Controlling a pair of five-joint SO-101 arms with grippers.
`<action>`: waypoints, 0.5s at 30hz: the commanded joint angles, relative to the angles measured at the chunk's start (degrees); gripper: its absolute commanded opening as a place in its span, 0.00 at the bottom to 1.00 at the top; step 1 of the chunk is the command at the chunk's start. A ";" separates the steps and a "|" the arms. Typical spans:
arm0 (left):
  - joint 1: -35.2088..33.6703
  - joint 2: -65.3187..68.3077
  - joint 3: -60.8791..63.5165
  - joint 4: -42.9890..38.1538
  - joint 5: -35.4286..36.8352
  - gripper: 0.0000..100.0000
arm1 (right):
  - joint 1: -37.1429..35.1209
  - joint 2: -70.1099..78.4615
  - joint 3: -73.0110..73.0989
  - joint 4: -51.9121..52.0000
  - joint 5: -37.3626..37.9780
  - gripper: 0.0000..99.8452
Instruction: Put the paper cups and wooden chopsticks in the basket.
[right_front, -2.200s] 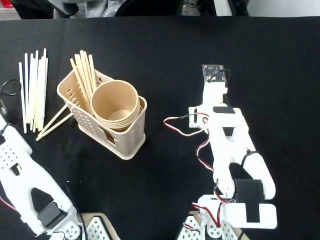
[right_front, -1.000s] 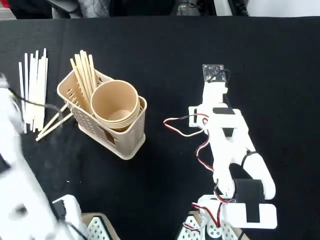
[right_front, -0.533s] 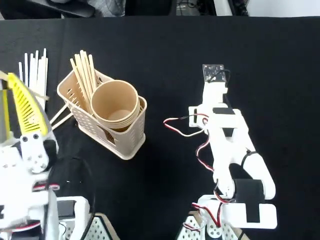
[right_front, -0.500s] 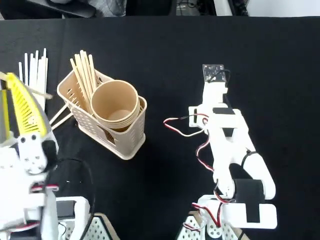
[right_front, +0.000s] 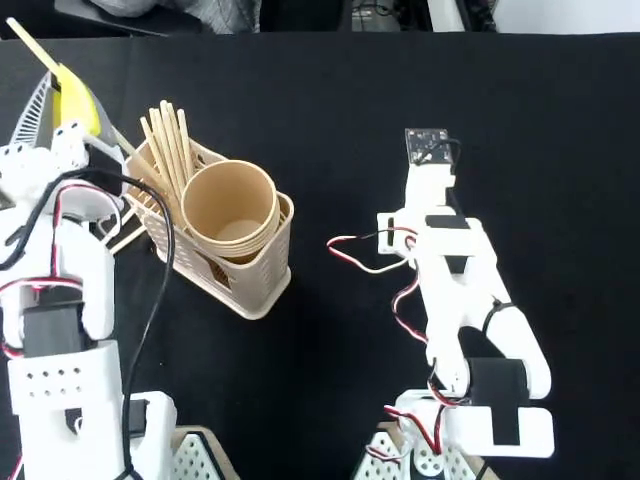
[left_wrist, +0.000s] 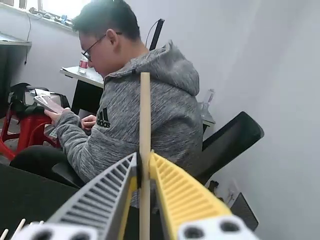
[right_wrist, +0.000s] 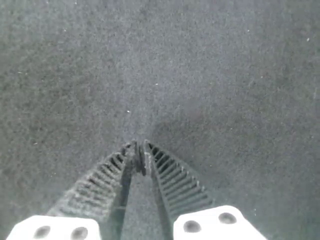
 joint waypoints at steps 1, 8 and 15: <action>-0.13 0.26 -1.27 2.46 -3.34 0.05 | -0.88 -1.27 -0.40 -0.79 -0.09 0.01; -0.40 4.48 -8.40 21.89 -5.98 0.21 | -0.88 -1.27 -0.48 -0.79 -0.09 0.01; -2.07 13.80 -31.08 44.31 -6.51 0.23 | -0.88 -1.27 -0.31 -0.79 -0.09 0.01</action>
